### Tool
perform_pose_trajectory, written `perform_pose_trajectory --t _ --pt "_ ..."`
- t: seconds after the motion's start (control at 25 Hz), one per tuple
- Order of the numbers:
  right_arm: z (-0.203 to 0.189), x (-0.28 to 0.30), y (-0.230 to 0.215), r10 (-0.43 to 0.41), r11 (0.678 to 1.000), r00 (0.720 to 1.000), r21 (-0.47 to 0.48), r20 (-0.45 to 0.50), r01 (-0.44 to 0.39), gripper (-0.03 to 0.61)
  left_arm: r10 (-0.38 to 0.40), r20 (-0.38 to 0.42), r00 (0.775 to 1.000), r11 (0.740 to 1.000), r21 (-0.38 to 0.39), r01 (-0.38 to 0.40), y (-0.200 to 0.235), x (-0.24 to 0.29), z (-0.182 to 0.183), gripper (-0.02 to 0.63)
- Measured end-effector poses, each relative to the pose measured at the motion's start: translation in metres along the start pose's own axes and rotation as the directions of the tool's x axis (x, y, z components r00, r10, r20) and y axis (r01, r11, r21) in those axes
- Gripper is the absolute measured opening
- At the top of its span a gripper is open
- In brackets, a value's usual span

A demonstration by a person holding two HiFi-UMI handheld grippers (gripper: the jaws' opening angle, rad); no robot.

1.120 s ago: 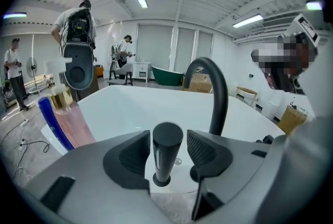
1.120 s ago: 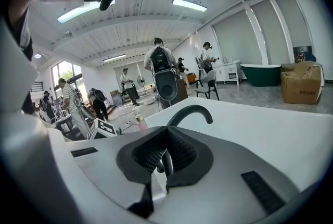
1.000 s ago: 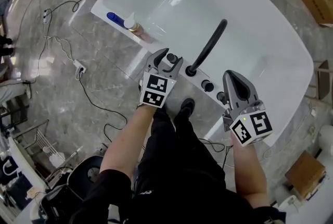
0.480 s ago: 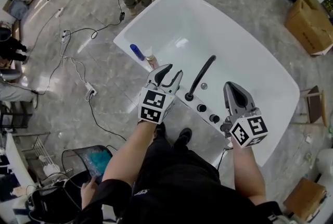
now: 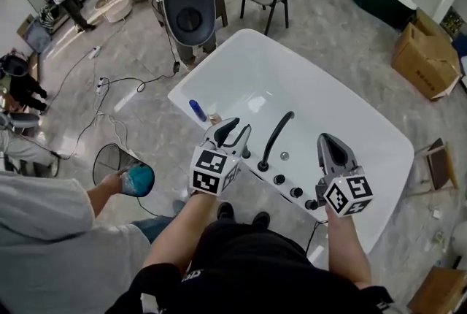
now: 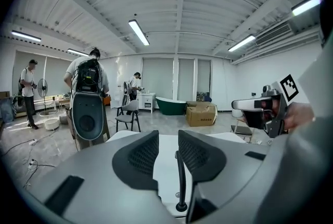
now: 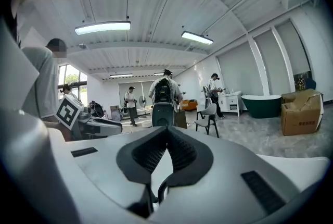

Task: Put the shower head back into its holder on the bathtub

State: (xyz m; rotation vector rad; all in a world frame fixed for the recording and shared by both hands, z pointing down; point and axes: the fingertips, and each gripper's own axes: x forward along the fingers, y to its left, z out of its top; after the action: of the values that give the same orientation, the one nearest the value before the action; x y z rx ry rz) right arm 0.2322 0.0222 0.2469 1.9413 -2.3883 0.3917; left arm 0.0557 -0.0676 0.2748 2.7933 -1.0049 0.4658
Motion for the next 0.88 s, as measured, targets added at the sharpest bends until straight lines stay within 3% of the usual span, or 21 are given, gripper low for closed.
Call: perform_pose_trajectory --t 0.16,0.56,0.88 --pt "0.015 -0.01 -0.008 -0.01 1.0 0.999 -0.005 0.031 0.01 0.014 0.001 -0.006 1.0 1.0 -0.017 -0.001 -0.006 -0.012 0.009 0.11" --pt "0.04 -0.013 0.004 0.045 0.998 0.993 -0.054 0.109 -0.04 0.014 0.029 0.081 0.996 0.999 -0.034 -0.027 0.011 -0.038 0.038 0.074" --pt "0.085 -0.018 0.006 -0.003 0.995 0.986 -0.101 0.165 0.02 0.012 0.031 0.135 0.99 1.0 -0.002 -0.031 0.058 -0.054 0.076 0.037"
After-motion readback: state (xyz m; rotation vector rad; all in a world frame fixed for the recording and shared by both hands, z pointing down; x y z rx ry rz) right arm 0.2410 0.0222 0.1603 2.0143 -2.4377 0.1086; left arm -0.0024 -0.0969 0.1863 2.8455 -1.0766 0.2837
